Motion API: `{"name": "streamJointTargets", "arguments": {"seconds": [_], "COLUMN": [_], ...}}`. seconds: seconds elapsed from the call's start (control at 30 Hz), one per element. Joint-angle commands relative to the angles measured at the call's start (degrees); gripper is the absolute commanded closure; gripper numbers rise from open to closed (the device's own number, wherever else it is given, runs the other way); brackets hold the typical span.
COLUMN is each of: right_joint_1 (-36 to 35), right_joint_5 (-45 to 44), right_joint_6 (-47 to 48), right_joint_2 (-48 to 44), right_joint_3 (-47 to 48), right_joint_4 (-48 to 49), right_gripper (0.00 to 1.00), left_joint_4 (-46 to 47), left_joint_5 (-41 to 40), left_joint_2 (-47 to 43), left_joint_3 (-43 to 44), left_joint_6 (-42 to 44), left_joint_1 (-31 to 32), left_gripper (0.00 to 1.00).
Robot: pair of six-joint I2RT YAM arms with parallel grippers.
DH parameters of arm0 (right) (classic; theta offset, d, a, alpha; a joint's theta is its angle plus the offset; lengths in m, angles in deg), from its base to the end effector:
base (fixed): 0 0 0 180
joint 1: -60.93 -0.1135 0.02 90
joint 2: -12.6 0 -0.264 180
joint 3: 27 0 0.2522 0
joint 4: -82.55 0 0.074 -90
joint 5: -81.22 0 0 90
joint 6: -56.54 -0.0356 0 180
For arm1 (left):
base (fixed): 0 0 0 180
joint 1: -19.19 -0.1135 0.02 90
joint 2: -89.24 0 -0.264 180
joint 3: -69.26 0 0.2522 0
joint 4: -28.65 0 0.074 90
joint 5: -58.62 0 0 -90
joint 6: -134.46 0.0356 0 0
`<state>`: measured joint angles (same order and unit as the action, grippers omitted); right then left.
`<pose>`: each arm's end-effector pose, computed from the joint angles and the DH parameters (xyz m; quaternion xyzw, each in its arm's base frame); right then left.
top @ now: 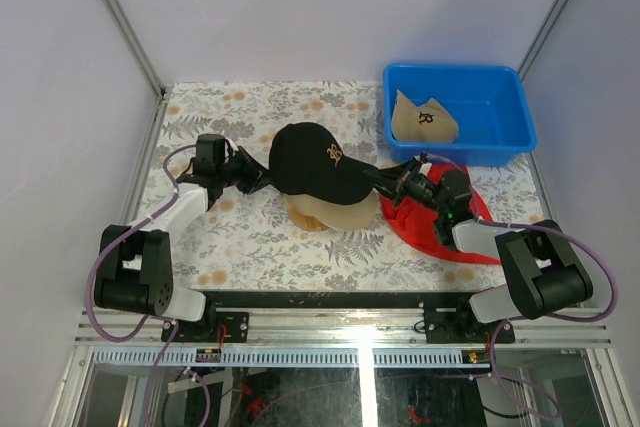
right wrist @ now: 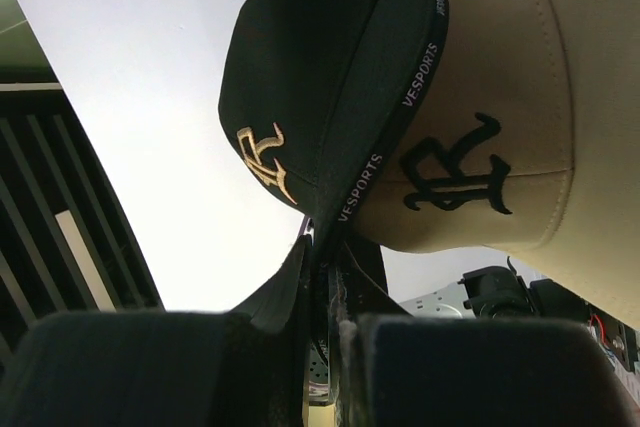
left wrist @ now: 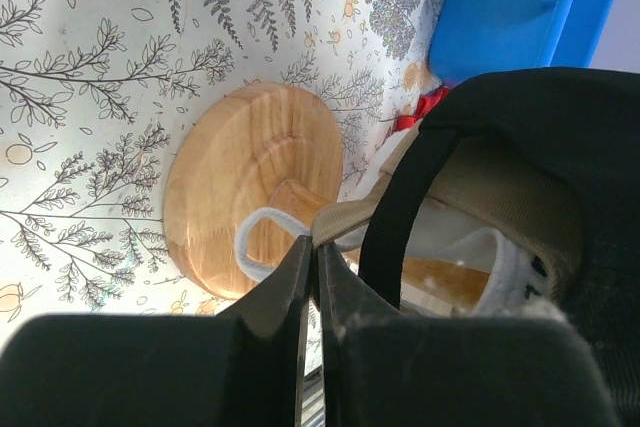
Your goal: Stack the hats
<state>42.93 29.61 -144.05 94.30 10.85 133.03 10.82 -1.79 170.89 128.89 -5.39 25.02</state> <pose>0.2452 0.1029 0.2118 0.2844 0.6115 0.7303 0.1089 0.2927 -0.0476 0.2129 -0.2279 0.8525 -0.3959 0.2543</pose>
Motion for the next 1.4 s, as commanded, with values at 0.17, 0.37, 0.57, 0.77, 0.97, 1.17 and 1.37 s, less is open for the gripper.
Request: {"name": "streamJointTargets", "arguments": {"seconds": [0.17, 0.37, 0.57, 0.77, 0.97, 1.17, 1.37], "right_joint_1": [-0.28, -0.27, -0.23, -0.26, -0.21, -0.28, -0.28], "right_joint_5": [1.48, 2.16, 2.94, 5.13, 6.8, 7.29, 6.42], "right_joint_6": [-3.32, -1.63, -1.01, -0.51, 3.2, 16.07, 30.05], "right_joint_2": [1.97, 2.49, 7.38, 15.52, 18.8, 8.34, 0.11], "right_joint_3": [-4.46, -7.68, -11.05, -12.67, -12.87, -9.2, -1.68], "right_joint_4": [13.18, 13.79, 19.49, 27.25, 27.13, 2.72, -22.34], "right_gripper": [1.0, 1.0, 1.0, 1.0, 1.0, 1.0, 1.0], "left_joint_4": [1.09, 1.49, 1.9, 1.64, 1.53, 1.91, 2.37], "left_joint_5": [-1.35, -1.13, -0.89, -0.77, -0.76, -0.02, 1.44], "left_joint_2": [1.33, 1.18, 0.63, 0.63, 0.43, 0.21, -1.47], "left_joint_3": [-2.49, -3.89, -5.49, -5.65, -6.31, -6.56, -5.99], "left_joint_6": [1.83, 1.8, 1.68, 1.98, 2.12, 1.89, 0.93], "left_joint_1": [-1.3, -1.59, -1.68, -1.66, -1.66, -1.68, -1.69], "left_gripper": [1.0, 1.0, 1.0, 1.0, 1.0, 1.0, 1.0]}}
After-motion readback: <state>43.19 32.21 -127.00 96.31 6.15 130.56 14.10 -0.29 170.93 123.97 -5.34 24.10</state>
